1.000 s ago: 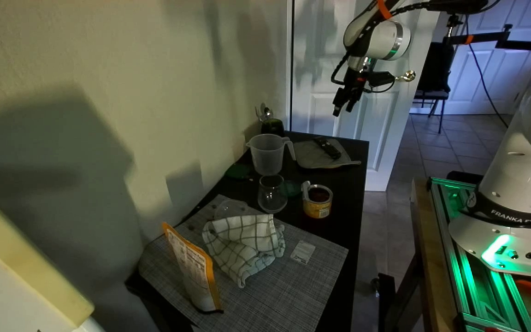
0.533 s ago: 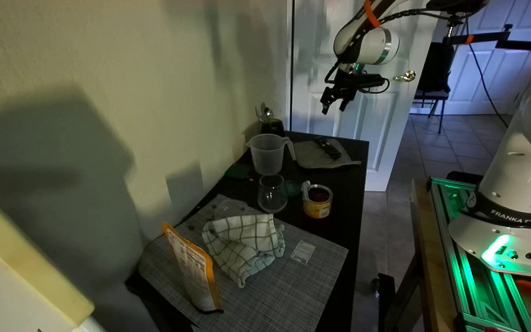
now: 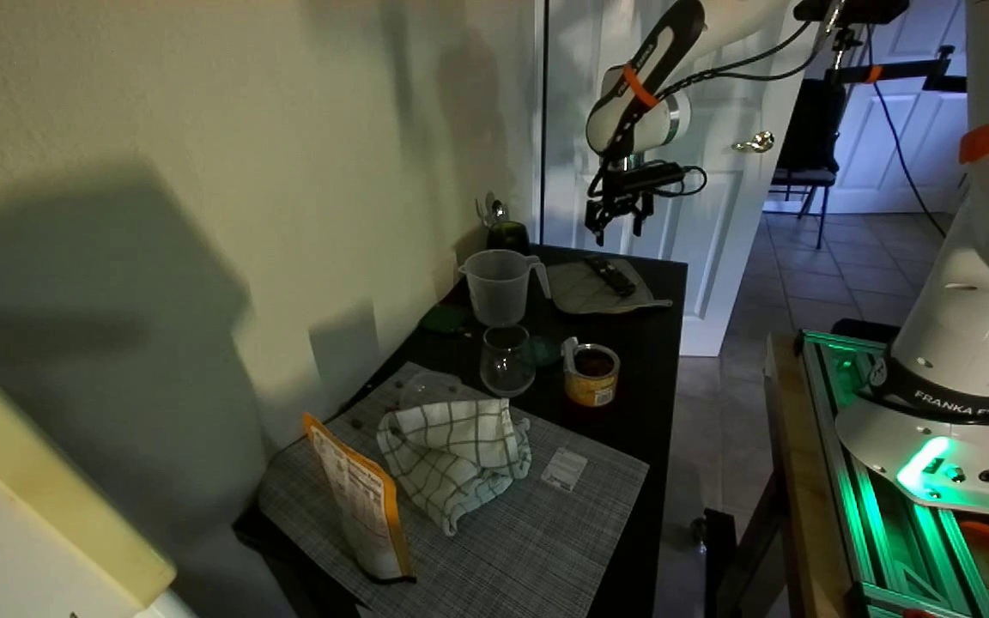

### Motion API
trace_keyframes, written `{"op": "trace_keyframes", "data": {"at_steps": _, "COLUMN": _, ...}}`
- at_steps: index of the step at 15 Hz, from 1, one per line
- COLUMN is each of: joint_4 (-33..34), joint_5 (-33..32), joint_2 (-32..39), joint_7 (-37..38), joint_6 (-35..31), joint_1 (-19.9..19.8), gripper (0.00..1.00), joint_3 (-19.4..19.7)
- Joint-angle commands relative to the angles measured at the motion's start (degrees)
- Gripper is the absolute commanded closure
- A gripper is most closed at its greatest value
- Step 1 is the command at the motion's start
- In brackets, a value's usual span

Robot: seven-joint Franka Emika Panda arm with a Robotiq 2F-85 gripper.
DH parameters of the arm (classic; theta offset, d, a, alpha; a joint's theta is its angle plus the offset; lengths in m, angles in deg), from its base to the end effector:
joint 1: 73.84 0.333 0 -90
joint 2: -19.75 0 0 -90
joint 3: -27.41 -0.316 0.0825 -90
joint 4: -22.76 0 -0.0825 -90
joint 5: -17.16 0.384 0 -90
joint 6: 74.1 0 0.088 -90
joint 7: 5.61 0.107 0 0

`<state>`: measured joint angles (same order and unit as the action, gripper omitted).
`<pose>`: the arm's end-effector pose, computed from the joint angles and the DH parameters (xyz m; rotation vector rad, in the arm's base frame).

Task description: Put the black object and black remote control in the clear jug.

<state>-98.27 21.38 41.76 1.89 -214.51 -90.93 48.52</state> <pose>0.4547 -0.3555 0.2413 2.7988 -1.2358 -0.0618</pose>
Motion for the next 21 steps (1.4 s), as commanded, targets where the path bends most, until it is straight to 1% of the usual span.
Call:
{"op": "trace_keyframes", "data": {"at_steps": 1, "joint_4": 7.3, "joint_5": -0.8, "joint_2": 4.4, "joint_7": 1.9, "joint_6": 14.2, "joint_1": -1.2, "gripper": 0.0, "joint_3": -0.9}}
{"op": "trace_keyframes", "data": {"at_steps": 2, "joint_4": 8.8, "joint_5": -0.6, "joint_2": 5.3, "joint_7": 2.5, "joint_6": 16.6, "joint_1": -1.4, "gripper": 0.0, "joint_3": -0.9}}
{"op": "trace_keyframes", "data": {"at_steps": 3, "joint_4": 10.2, "joint_5": -0.5, "joint_2": 6.2, "joint_7": 3.8, "joint_6": 17.6, "joint_1": -1.3, "gripper": 0.0, "joint_3": -0.8}}
{"op": "trace_keyframes", "data": {"at_steps": 6, "joint_4": 12.4, "joint_5": -0.2, "joint_2": 8.4, "joint_7": 7.8, "joint_6": 13.4, "joint_1": -1.3, "gripper": 0.0, "joint_3": -0.6}}
{"op": "trace_keyframes", "data": {"at_steps": 9, "joint_4": 14.5, "joint_5": 0.7, "joint_2": 10.9, "joint_7": 9.2, "joint_6": 10.4, "joint_1": -1.5, "gripper": 0.0, "joint_3": -1.4}}
{"op": "trace_keyframes", "data": {"at_steps": 15, "joint_4": 15.8, "joint_5": 2.5, "joint_2": 15.1, "joint_7": 8.1, "joint_6": 3.7, "joint_1": -1.9, "gripper": 0.0, "joint_3": -3.9}}
{"op": "trace_keyframes", "data": {"at_steps": 18, "joint_4": 16.2, "joint_5": 2.7, "joint_2": 16.4, "joint_7": 8.5, "joint_6": 2.7, "joint_1": -1.6, "gripper": 0.0, "joint_3": -4.1}}
{"op": "trace_keyframes", "data": {"at_steps": 19, "joint_4": 16.4, "joint_5": 2.6, "joint_2": 16.7, "joint_7": 8.5, "joint_6": 2.7, "joint_1": -1.5, "gripper": 0.1, "joint_3": -4.0}}
{"op": "trace_keyframes", "data": {"at_steps": 20, "joint_4": 16.6, "joint_5": 2.4, "joint_2": 17.1, "joint_7": 8.8, "joint_6": 2.8, "joint_1": -1.4, "gripper": 0.27, "joint_3": -3.9}}
{"op": "trace_keyframes", "data": {"at_steps": 21, "joint_4": 16.6, "joint_5": 2.2, "joint_2": 17.3, "joint_7": 8.9, "joint_6": 2.7, "joint_1": -1.3, "gripper": 0.34, "joint_3": -3.7}}
